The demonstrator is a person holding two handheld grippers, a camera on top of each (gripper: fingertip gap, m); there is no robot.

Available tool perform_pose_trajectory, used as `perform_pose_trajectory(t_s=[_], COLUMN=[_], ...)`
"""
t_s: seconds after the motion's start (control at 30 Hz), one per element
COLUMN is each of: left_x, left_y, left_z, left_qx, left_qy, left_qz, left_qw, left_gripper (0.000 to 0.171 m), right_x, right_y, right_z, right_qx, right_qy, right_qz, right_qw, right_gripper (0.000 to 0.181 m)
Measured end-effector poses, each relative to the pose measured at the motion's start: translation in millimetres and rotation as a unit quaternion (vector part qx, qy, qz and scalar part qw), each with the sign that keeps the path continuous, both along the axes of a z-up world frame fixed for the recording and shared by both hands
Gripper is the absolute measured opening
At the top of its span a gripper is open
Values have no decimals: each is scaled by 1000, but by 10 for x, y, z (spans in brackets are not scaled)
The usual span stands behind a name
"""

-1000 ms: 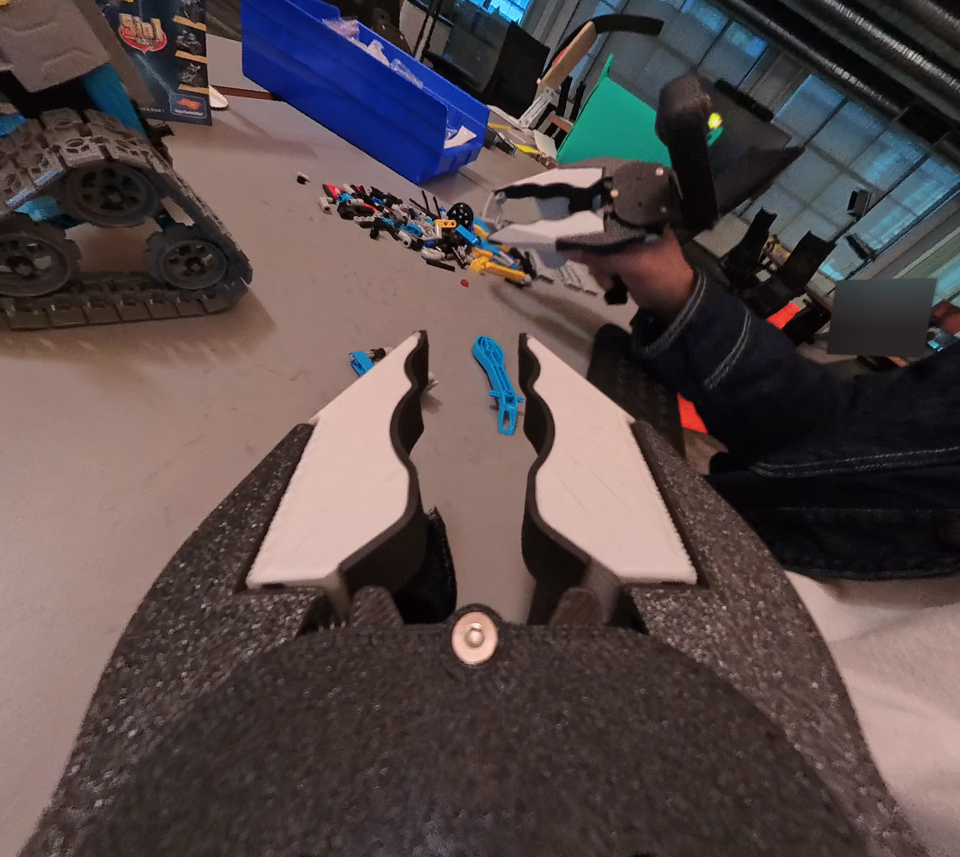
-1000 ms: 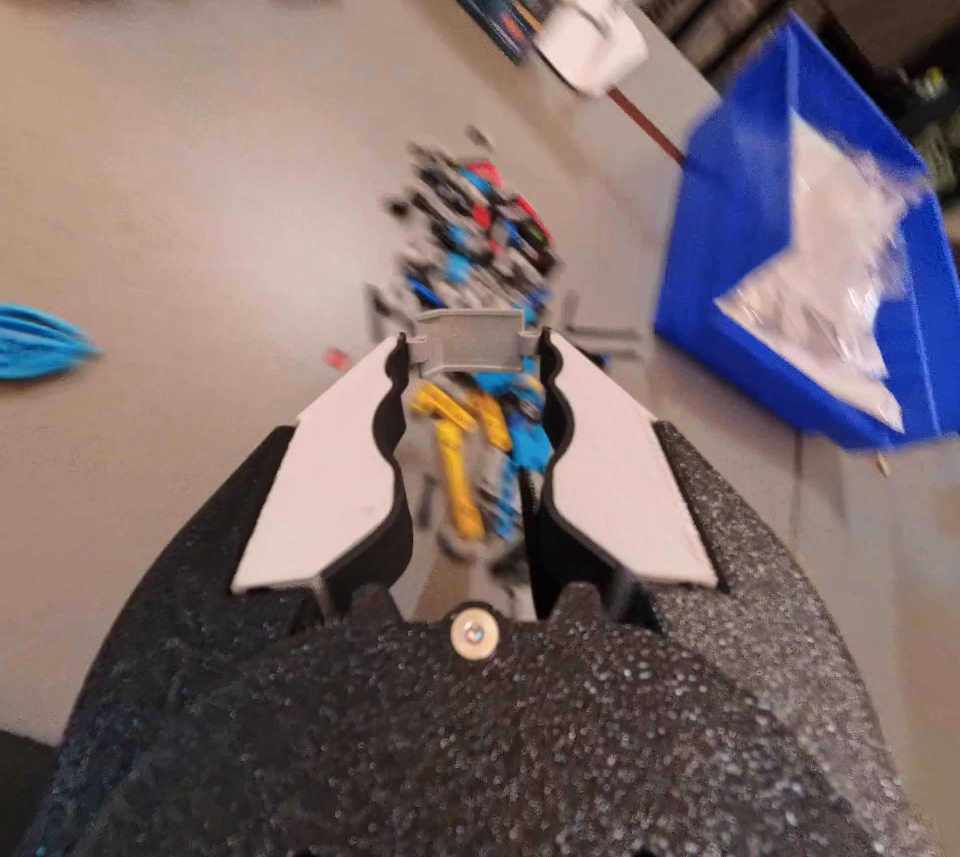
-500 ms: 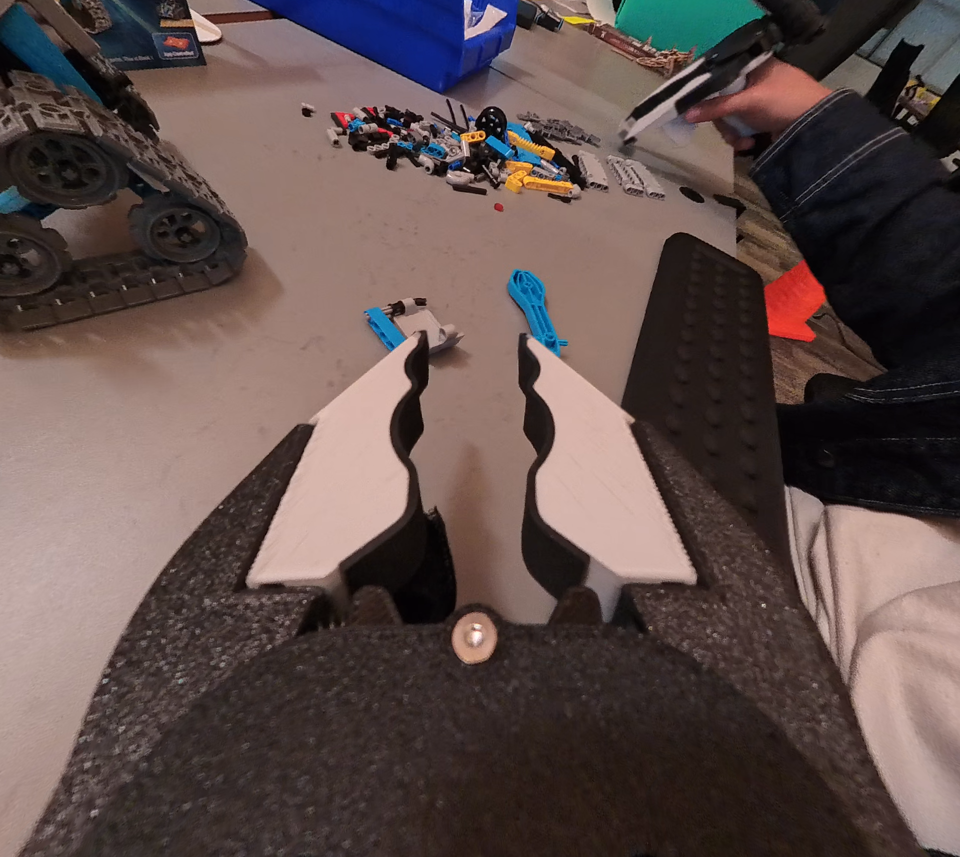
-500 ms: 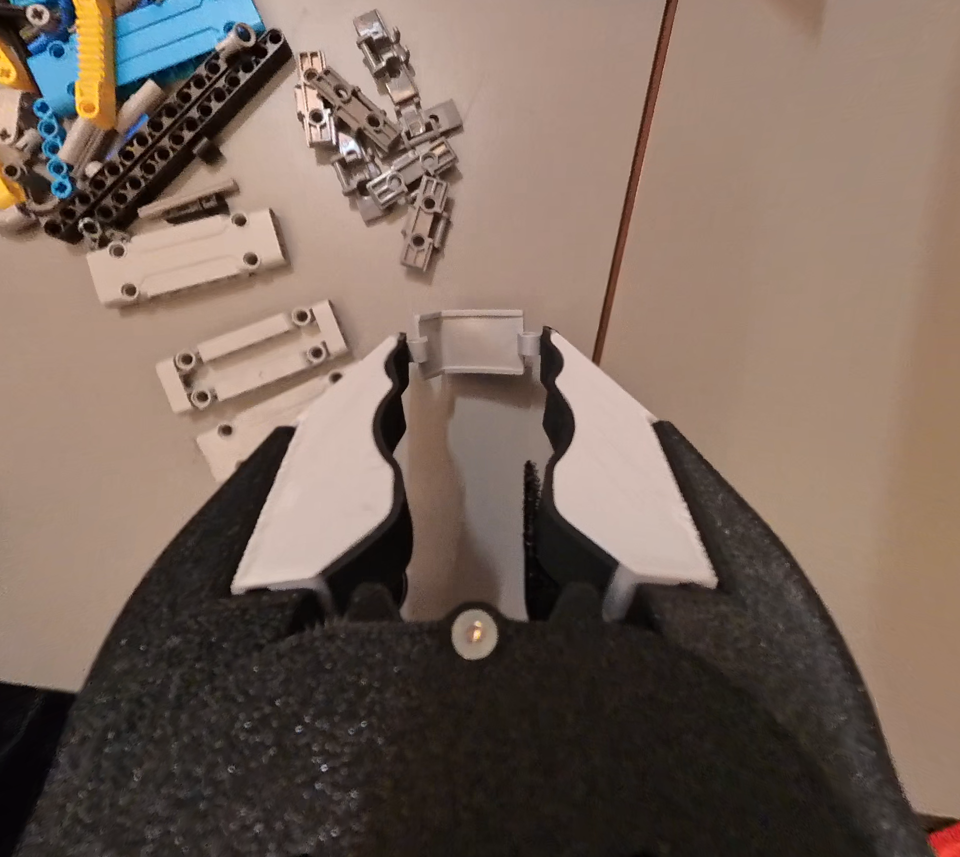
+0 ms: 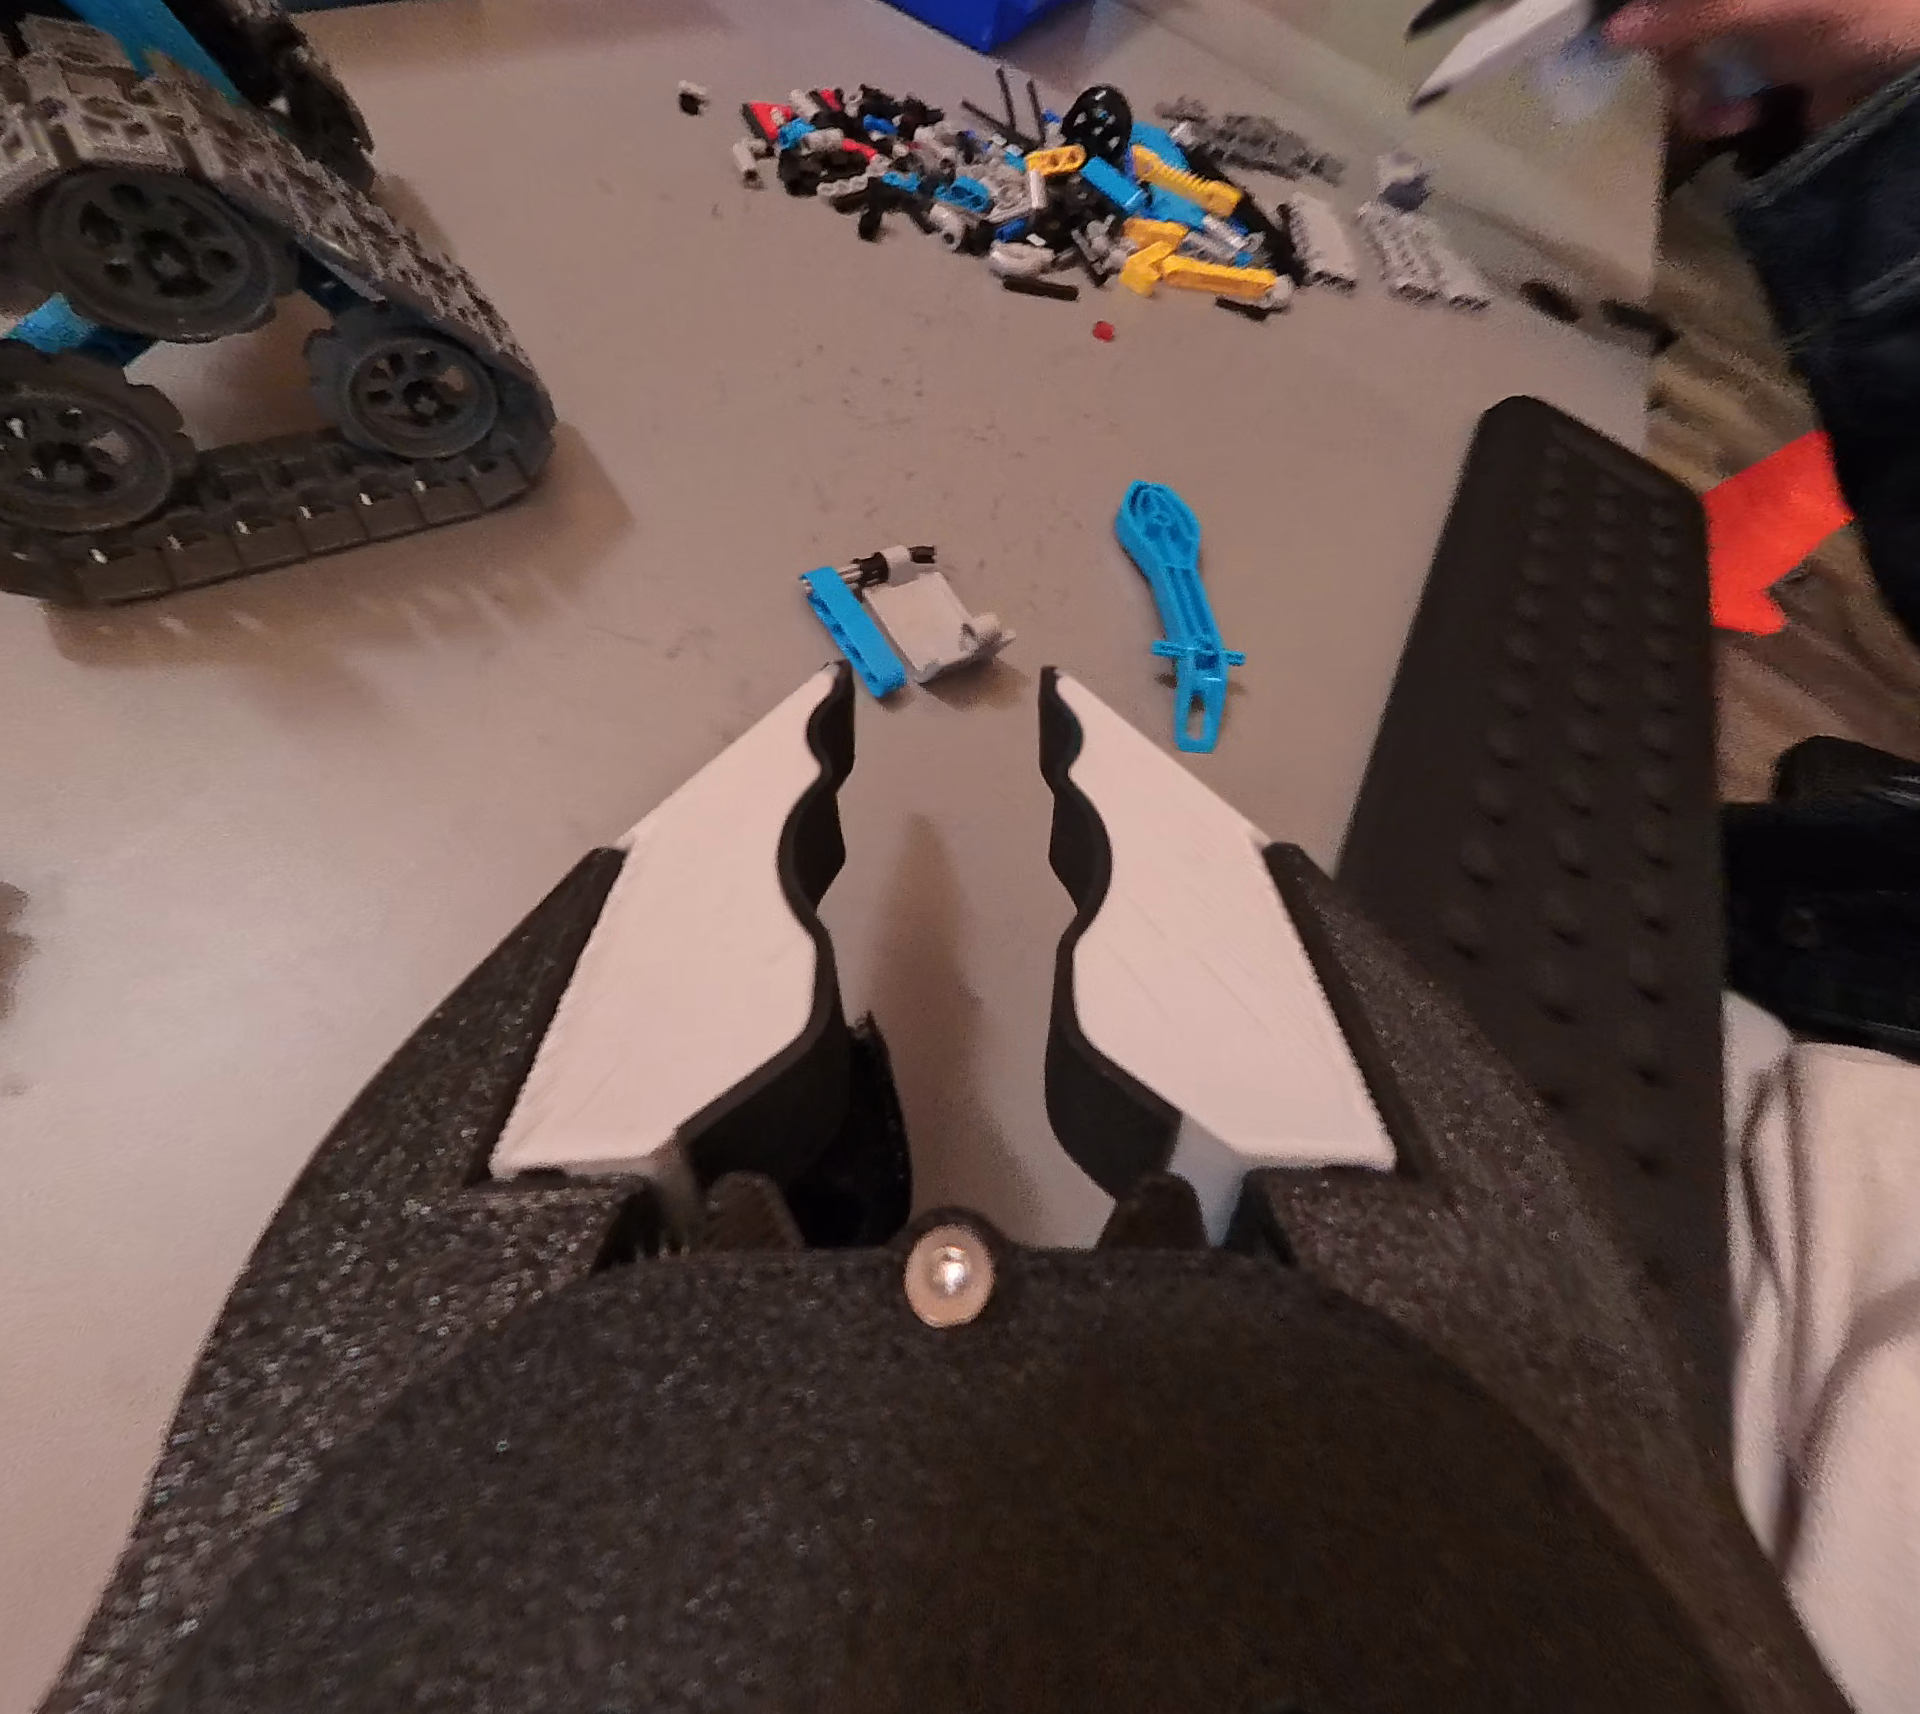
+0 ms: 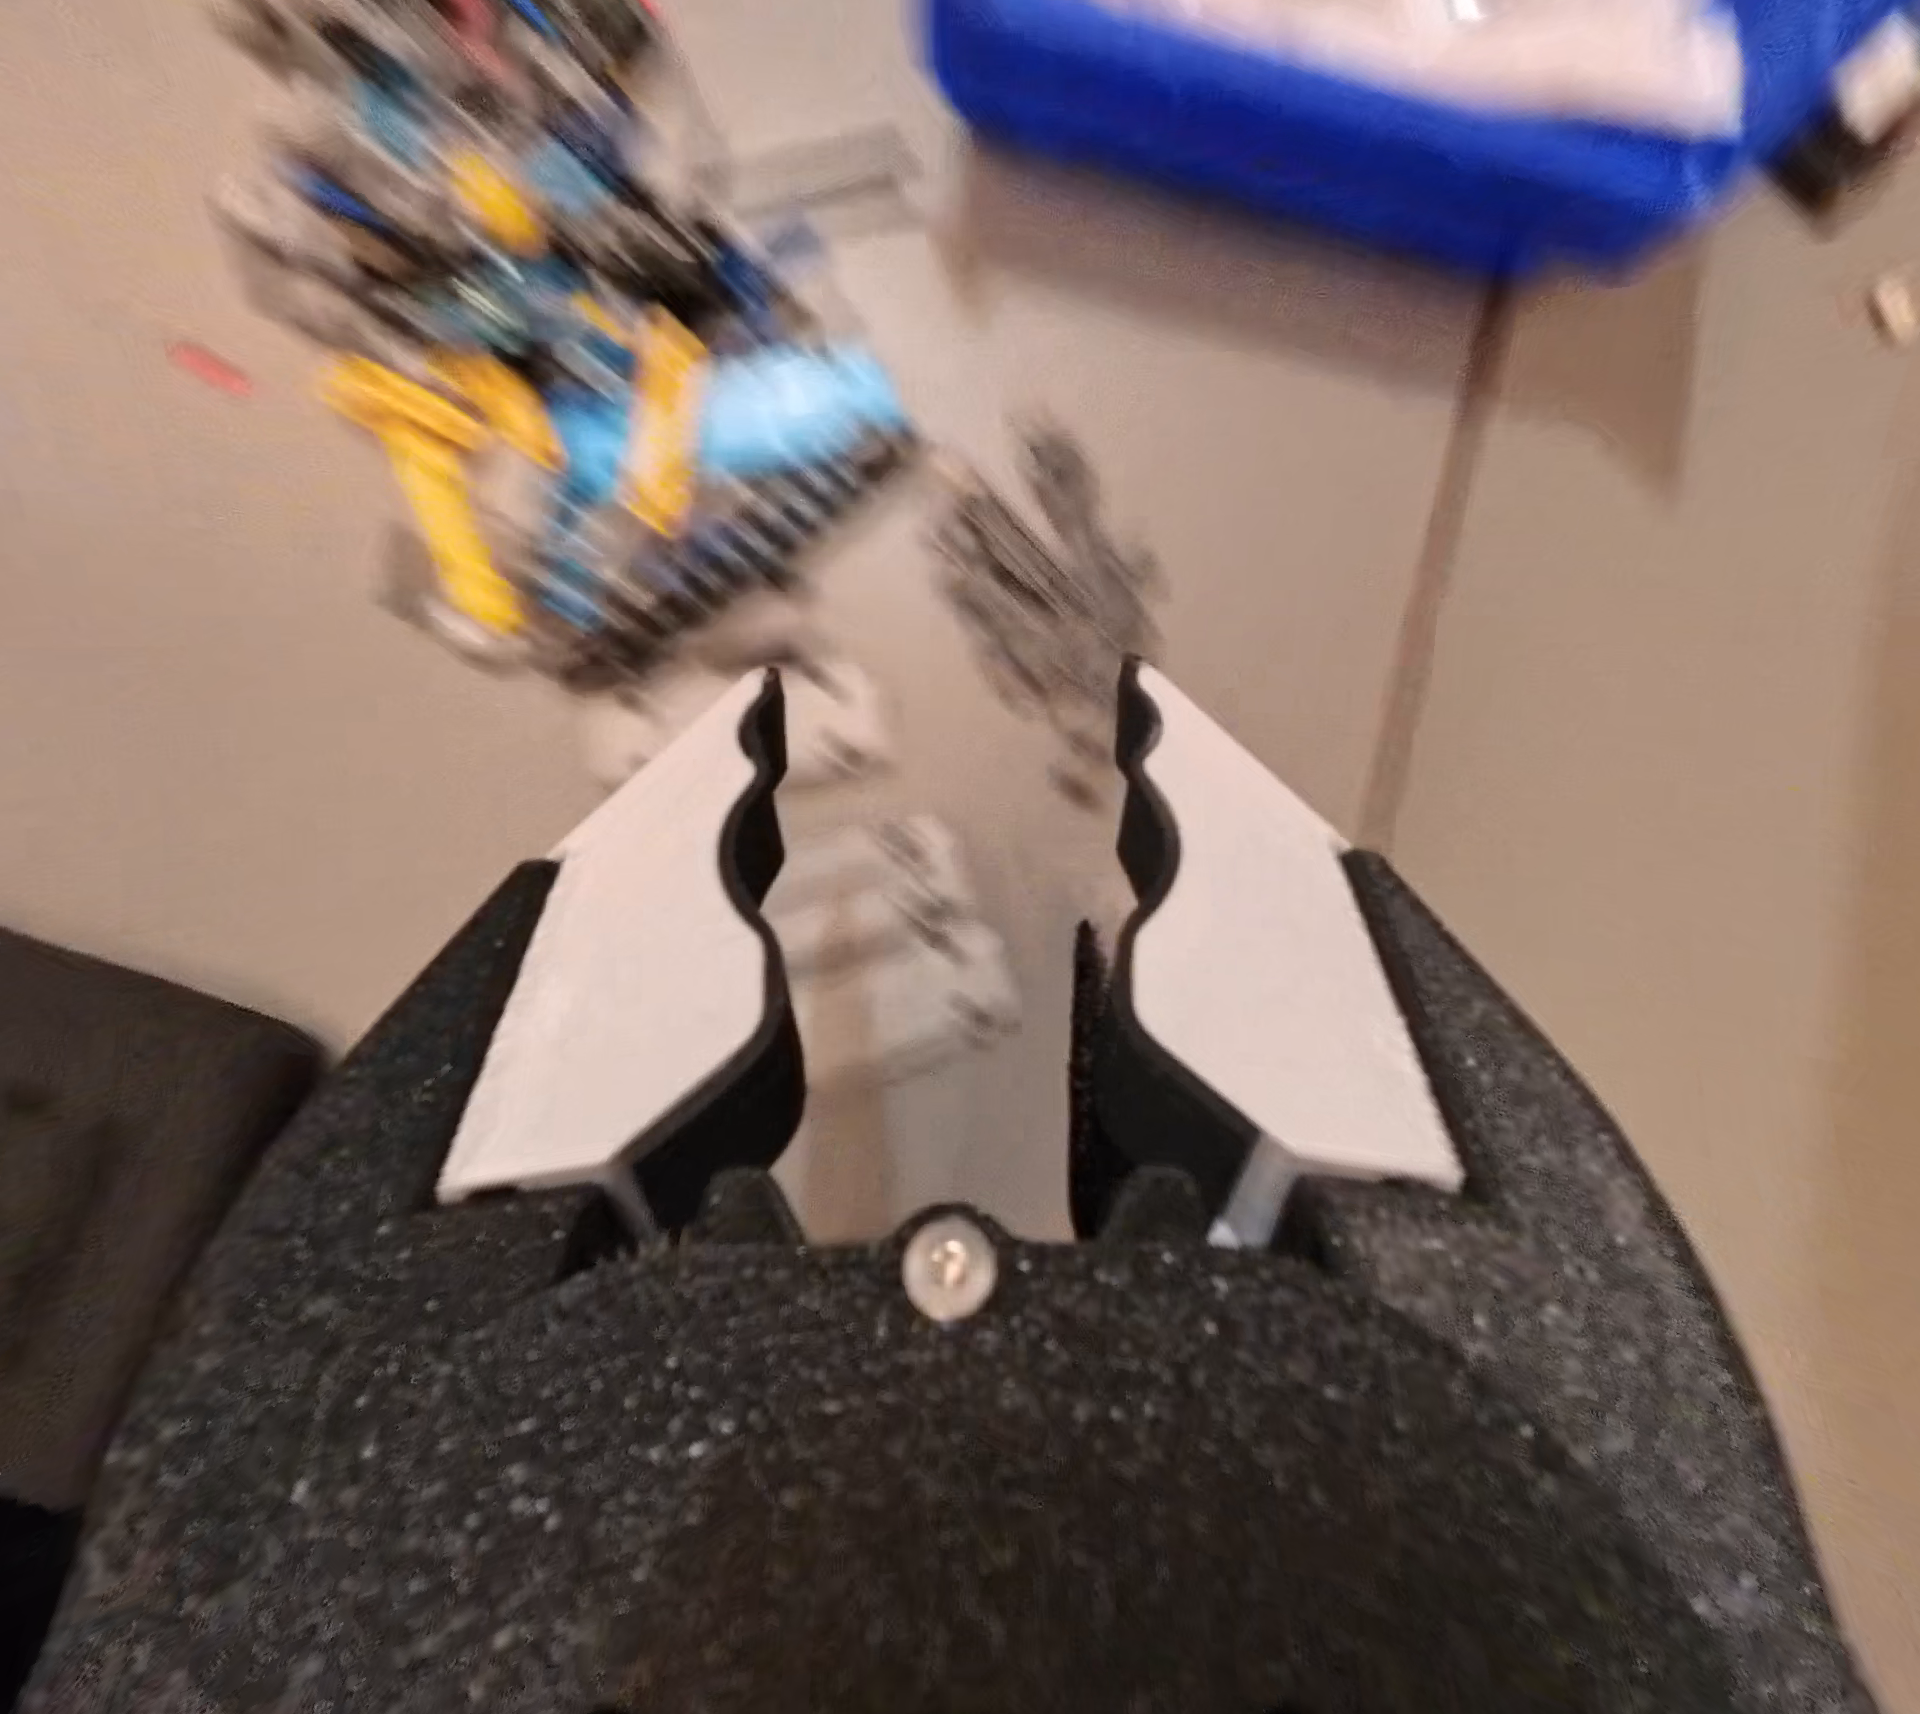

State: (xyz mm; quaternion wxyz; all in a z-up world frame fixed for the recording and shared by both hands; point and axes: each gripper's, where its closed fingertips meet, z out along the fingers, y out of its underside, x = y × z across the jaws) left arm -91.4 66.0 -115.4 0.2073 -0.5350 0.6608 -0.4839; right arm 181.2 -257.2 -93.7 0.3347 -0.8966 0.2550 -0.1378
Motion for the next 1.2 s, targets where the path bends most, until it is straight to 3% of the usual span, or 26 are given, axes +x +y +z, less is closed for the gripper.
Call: perform_pose_trajectory(t_s=[0.1, 0.17, 0.27, 0.4, 0.53, 0.63, 0.87, 1.0, 1.2], left_x=[164, 268, 341, 337, 393, 419, 438, 433, 439], left_y=[-107, -192, -168, -80, 69, 119, -101, -85, -70], left_z=[-143, -239, -339, -263, -212, -254, -387, -428, -432], left_qx=[44, 68, 117, 64, -8, 1, 16, 29, 28], left_qy=[37, 60, 77, 73, 91, 104, 128, 131, 129], left_qz=[-12, -16, -4, 7, 2, -15, -79, -65, -43], left_qw=[998, 996, 990, 995, 996, 994, 988, 989, 990], left_gripper=[42, 45, 53, 47, 44, 44, 35, 9, 7], right_x=[-749, -1322, -1868, -2057, -2149, -2201, -2120, -2174, -2262], right_y=[1152, 1835, 2483, 2909, 3023, 3022, 2971, 2980, 2938], right_z=[335, 310, -78, -381, -646, -639, -687, -676, -660], right_qx=[190, 261, 208, 112, 39, 44, 46, 49, 51], right_qy=[29, 81, 109, 98, 131, 144, 126, 121, 115], right_qz=[100, 173, 243, 293, 323, 327, 307, 324, 330], right_qw=[976, 946, 941, 945, 936, 933, 942, 937, 936], right_gripper=[58, 54, 46, 35, 32, 24, 4, 10, 15])
